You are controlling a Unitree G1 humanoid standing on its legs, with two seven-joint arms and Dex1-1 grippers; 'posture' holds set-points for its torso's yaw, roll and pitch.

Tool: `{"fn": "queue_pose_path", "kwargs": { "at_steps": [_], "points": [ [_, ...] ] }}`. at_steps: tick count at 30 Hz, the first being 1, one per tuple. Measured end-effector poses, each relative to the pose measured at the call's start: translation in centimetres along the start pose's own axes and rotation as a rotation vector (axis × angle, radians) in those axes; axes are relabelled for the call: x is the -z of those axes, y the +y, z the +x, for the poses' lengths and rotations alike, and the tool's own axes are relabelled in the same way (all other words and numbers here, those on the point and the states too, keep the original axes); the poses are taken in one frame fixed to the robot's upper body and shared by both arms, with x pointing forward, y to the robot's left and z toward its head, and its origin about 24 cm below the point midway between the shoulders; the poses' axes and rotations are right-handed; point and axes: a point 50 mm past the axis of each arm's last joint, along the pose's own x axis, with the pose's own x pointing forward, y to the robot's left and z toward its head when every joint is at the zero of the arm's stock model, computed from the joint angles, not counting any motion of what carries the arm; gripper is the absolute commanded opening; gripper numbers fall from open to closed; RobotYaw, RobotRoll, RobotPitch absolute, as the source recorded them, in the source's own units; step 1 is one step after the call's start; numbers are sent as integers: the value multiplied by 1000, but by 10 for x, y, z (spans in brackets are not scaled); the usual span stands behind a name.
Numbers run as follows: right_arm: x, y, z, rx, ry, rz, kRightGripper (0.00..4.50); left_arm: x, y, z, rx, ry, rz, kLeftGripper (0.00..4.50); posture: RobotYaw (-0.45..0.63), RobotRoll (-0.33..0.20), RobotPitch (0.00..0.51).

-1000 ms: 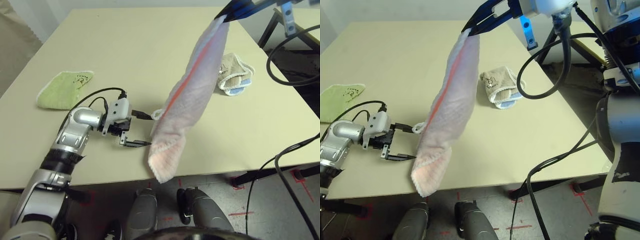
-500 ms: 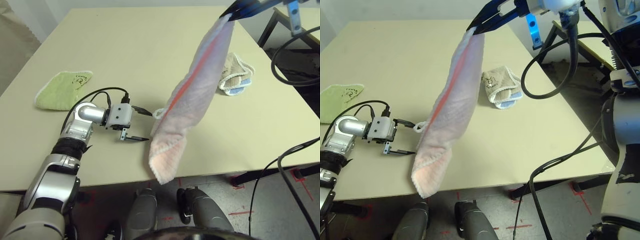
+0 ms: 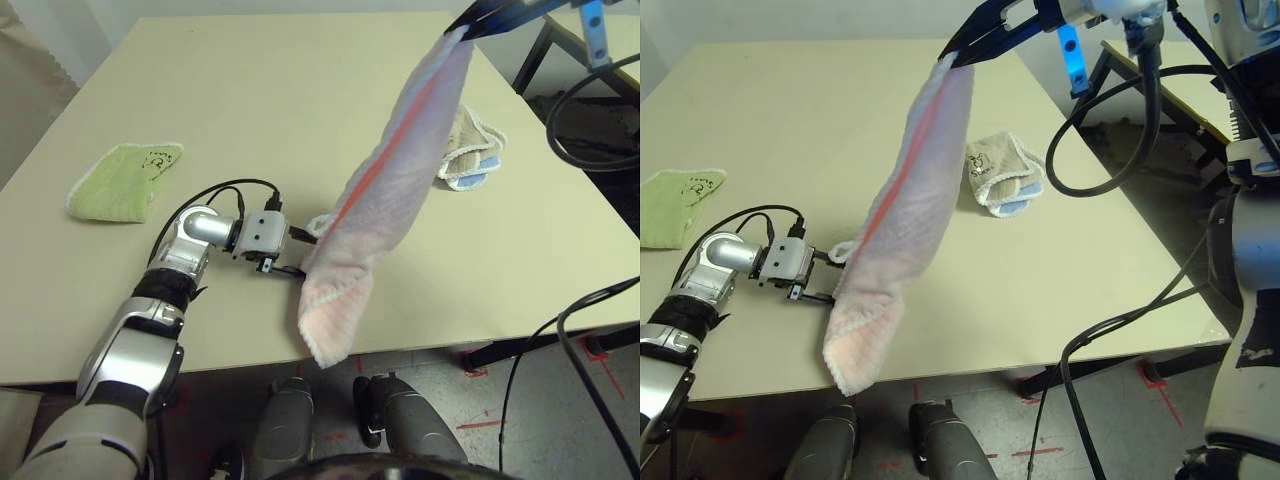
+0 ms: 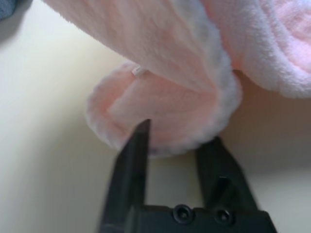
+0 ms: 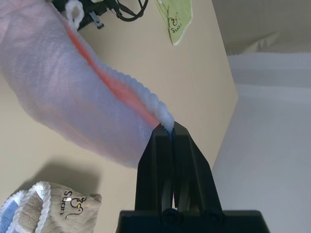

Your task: Fold the towel and set it aside.

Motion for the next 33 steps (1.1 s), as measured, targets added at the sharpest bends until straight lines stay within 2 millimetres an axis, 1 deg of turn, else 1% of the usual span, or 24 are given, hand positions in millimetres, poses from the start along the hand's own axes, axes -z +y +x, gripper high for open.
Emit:
{"fn": "queue_pose_path", "kwargs": {
  "at_steps": [4, 6, 7, 9, 11, 12, 13, 15, 16, 17, 18, 20, 21, 24, 25, 26, 29, 33],
  "points": [
    [2, 2, 0, -1, 1, 24, 0, -1, 5, -9, 1, 20, 1, 1744, 38, 0, 116],
    [7, 7, -1, -14, 18, 61, 0, -5, 15, -23, -40, 32, 10, 1744, 44, 0, 115],
    [10, 10, -2, -27, 33, 81, 0, -8, 23, -36, -80, 44, 16, 1744, 47, 0, 113],
    [17, 19, -3, -60, 73, 124, 0, -18, 40, -69, -166, 84, 40, 1744, 51, 0, 112],
    [25, 27, -4, -86, 108, 168, 0, -34, 56, -106, -259, 126, 77, 1744, 52, 0, 110],
    [28, 30, -5, -89, 119, 187, 0, -43, 62, -121, -295, 139, 94, 1744, 52, 0, 110],
    [30, 31, -6, -88, 123, 197, 0, -50, 67, -132, -324, 147, 109, 1744, 48, 0, 109],
    [31, 31, -6, -83, 124, 207, 0, -59, 72, -147, -354, 148, 116, 1744, 48, 0, 108],
    [31, 31, -6, -83, 122, 207, 0, -62, 73, -152, -363, 146, 113, 1744, 45, 0, 107],
    [32, 31, -5, -82, 118, 211, 0, -62, 73, -153, -366, 140, 107, 1569, 45, 0, 107],
    [32, 32, -4, -83, 112, 216, 0, -61, 72, -152, -358, 133, 97, 1391, 39, 0, 108],
    [31, 33, -1, -90, 100, 215, 0, -52, 65, -142, -313, 126, 63, 1662, 39, 0, 108],
    [31, 33, 0, -91, 96, 219, 0, -44, 59, -133, -275, 115, 33, 1781, 39, 0, 109],
    [31, 34, 0, -87, 92, 223, 0, -21, 31, -95, -150, 23, -95, 2750, 35, 0, 111],
    [31, 33, -1, -81, 91, 223, 0, -17, 24, -85, -118, -7, -129, 3058, 35, 0, 111],
    [30, 32, -2, -73, 89, 219, 0, -15, 15, -72, -79, -52, -171, 3440, 35, 0, 111],
    [29, 32, -3, -69, 88, 217, 0, -16, 7, -55, -32, -126, -227, 4473, 30, 0, 114],
    [31, 34, -1, -74, 85, 229, 0, -21, 5, -36, 3, -202, -255, 4473, 33, 0, 114]
  ]
}}
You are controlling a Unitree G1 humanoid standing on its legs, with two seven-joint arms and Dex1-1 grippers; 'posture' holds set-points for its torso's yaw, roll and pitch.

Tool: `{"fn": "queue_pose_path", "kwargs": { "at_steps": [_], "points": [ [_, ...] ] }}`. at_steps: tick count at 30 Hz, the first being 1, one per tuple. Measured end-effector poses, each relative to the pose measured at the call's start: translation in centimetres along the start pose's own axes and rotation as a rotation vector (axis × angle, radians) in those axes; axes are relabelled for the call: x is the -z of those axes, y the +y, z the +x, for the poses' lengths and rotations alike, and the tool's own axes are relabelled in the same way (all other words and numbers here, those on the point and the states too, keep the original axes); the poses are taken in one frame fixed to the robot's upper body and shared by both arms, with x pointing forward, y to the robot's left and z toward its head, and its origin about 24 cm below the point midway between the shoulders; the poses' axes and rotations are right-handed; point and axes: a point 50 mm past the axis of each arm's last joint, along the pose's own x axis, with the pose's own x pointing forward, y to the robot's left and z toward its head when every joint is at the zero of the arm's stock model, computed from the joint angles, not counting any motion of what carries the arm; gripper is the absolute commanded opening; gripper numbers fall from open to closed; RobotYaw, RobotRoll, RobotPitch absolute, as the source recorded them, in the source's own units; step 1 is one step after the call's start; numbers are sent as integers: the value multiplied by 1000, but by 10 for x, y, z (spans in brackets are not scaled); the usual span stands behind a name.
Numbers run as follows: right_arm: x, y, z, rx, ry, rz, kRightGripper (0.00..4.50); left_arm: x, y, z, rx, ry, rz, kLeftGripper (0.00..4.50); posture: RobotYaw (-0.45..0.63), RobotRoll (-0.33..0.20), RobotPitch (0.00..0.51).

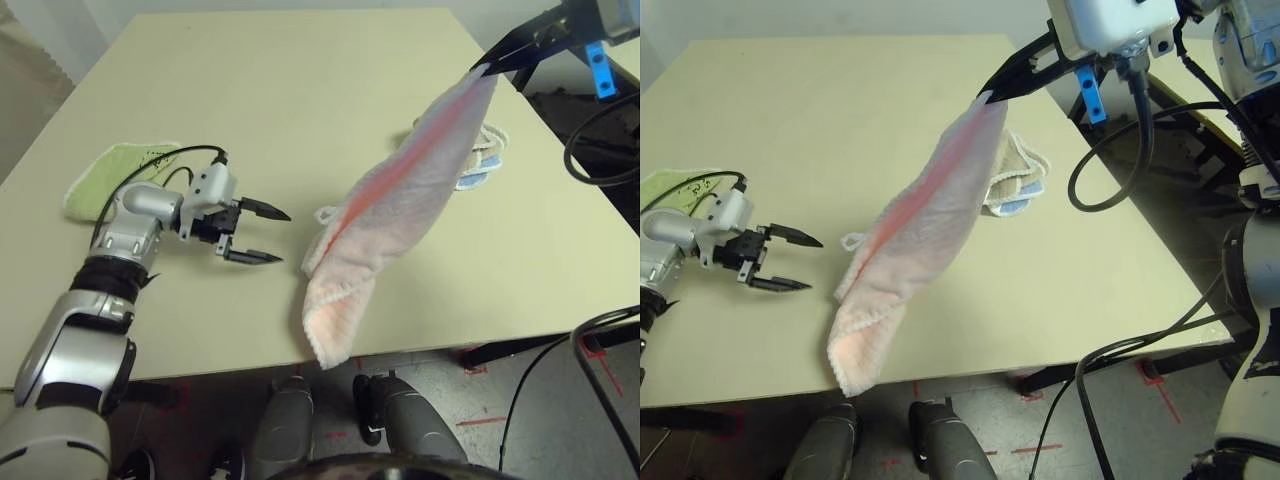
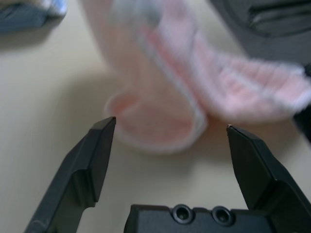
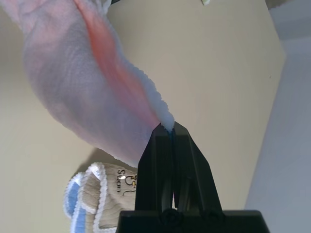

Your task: Fold the towel and set it aside.

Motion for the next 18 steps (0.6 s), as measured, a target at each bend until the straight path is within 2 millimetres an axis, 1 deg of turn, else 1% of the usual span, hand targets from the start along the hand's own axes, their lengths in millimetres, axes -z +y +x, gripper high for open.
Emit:
{"fn": "queue_pose_path", "kwargs": {
  "at_steps": [5, 10, 14, 17, 18],
  "points": [
    [1, 1, -1, -1, 18, -6, 0, 7, -1, 17, 30, 19, 5, 4473, 24, 0, 113],
    [1, 1, -2, 2, 27, -10, 0, 10, -2, 37, 106, 71, 72, 4473, 13, 0, 113],
    [0, 1, -5, 18, 24, -12, 0, 14, -3, 44, 157, 131, 123, 4473, 3, 0, 115],
    [0, 1, -4, 15, 21, -12, 0, 12, 0, 45, 174, 159, 163, 3908, -4, 0, 116],
    [0, 2, -4, 14, 20, -9, 0, 12, 0, 46, 181, 168, 174, 3614, -4, 0, 115]
  ]
}}
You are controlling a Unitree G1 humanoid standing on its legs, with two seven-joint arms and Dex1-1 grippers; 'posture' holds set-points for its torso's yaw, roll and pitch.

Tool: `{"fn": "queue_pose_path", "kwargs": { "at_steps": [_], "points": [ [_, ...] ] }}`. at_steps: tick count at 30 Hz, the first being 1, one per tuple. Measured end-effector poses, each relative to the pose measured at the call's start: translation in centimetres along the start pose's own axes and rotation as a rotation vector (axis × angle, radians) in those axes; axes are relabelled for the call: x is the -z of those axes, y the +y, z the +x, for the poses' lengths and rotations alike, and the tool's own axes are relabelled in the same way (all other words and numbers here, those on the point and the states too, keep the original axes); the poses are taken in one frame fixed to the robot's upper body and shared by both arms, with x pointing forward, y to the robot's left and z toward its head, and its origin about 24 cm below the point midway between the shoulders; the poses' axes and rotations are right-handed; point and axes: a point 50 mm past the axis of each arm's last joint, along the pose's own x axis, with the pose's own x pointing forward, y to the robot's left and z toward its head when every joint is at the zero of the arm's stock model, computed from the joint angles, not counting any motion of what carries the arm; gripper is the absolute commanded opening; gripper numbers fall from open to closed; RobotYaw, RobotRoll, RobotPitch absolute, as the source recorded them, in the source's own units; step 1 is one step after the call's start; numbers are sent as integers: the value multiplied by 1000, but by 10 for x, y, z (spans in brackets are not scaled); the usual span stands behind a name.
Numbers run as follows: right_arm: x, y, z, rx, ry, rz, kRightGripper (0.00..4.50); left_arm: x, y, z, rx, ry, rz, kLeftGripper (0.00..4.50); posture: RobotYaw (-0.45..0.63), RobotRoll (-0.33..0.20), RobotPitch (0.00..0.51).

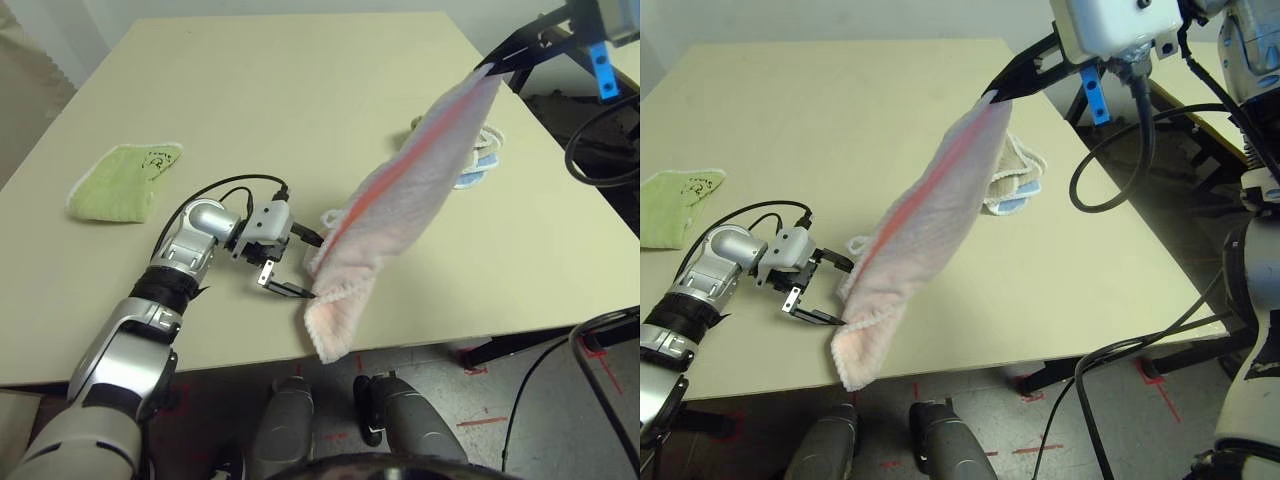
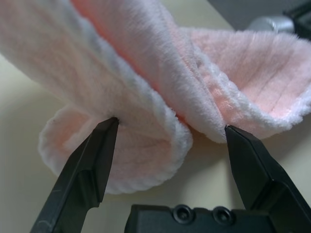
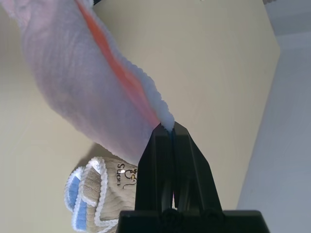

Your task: Fold the towel and set it aside.

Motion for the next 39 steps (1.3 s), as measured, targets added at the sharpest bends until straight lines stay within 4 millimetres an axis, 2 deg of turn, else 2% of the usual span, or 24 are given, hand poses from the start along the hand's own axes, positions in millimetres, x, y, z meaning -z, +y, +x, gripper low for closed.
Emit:
{"fn": "queue_pose_path", "kwargs": {
  "at_steps": [9, 11, 18, 23, 27, 30, 34, 39],
  "points": [
    [1, 1, -1, 3, -1, 8, 0, 9, -2, -5, 24, 79, -4, 452, -2, 0, 112],
    [1, 1, -1, 3, -1, 9, 0, 10, -2, -5, 23, 80, -7, 26, 2, 0, 115],
    [1, 1, -1, 3, -1, 9, 0, 9, 0, -8, 14, 76, -18, 26, 4, 0, 114],
    [2, 2, -1, 6, 2, 14, 0, 6, 11, -21, -35, 83, -41, 26, 5, 0, 114],
    [9, 4, -5, 19, 18, 45, 0, -8, 36, -56, -179, 72, -45, 26, 8, 0, 112],
    [24, 12, -12, 24, 86, 86, 0, -25, 50, -91, -290, 98, -20, 26, 11, 0, 111],
    [45, 23, -20, 16, 182, 138, 0, -39, 52, -132, -384, 185, -12, 26, 12, 0, 107],
    [50, 18, -27, 25, 245, 119, 0, -62, 54, -169, -435, 324, 30, 26, 17, 0, 102]
  ]
}}
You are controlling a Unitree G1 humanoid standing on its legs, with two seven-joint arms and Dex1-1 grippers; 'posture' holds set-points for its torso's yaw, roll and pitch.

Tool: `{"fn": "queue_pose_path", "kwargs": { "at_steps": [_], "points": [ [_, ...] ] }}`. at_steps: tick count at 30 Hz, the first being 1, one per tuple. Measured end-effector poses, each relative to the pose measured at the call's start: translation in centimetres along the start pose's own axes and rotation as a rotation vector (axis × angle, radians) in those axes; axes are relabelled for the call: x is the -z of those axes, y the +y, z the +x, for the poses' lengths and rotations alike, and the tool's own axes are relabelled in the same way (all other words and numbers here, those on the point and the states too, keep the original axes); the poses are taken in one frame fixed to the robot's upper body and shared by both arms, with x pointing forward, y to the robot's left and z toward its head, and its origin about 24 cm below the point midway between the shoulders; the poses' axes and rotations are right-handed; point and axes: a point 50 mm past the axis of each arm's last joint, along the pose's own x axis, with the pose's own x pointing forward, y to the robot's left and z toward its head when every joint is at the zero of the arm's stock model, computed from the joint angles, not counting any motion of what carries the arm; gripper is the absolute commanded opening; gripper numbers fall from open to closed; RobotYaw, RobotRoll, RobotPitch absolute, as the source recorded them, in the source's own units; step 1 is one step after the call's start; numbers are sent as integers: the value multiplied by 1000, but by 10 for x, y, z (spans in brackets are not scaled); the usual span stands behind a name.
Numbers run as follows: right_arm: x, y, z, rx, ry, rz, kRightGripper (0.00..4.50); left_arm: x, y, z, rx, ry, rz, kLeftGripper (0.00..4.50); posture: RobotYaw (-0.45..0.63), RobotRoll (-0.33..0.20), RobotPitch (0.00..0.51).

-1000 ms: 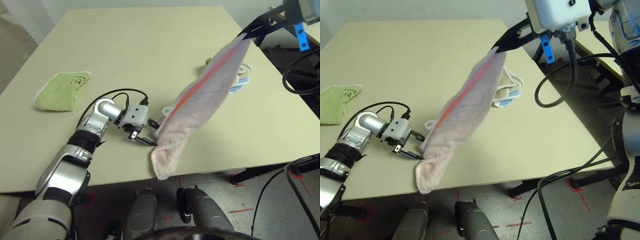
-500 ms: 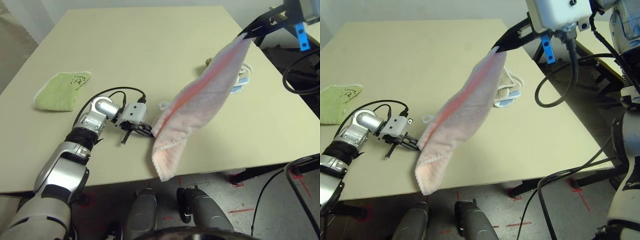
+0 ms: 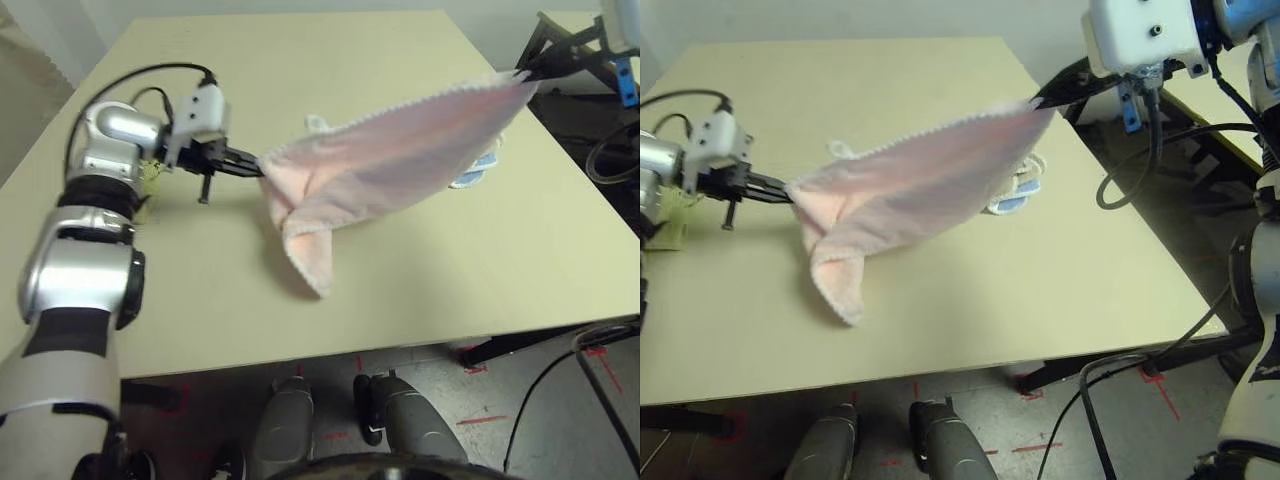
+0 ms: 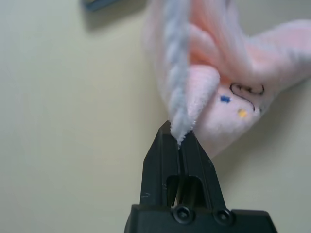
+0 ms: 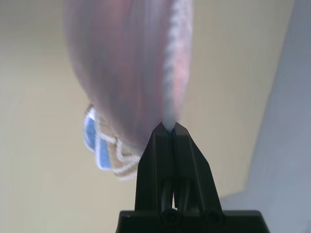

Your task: Fold the towel and set it aside.

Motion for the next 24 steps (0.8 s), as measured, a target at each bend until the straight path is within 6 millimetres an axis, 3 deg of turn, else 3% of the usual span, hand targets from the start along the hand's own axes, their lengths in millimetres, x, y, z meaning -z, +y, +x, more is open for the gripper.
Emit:
{"fn": "queue_pose_path", "kwargs": {
  "at_steps": [5, 11, 20, 24],
  "points": [
    [5, -3, 0, 12, 29, 7, 0, -14, 13, -25, -24, 113, 68, 26, 20, 0, 101],
    [-3, -15, -8, 79, 16, -28, 0, -30, 27, -47, -101, 216, 131, 26, 25, 0, 95],
    [-8, -18, -4, 91, -7, -52, 0, -40, 37, -62, -196, 328, 207, 26, 17, 0, 94],
    [-5, -13, 8, 89, -111, 62, 0, -35, 31, -65, -142, 371, 209, 26, 0, 0, 96]
  ]
}}
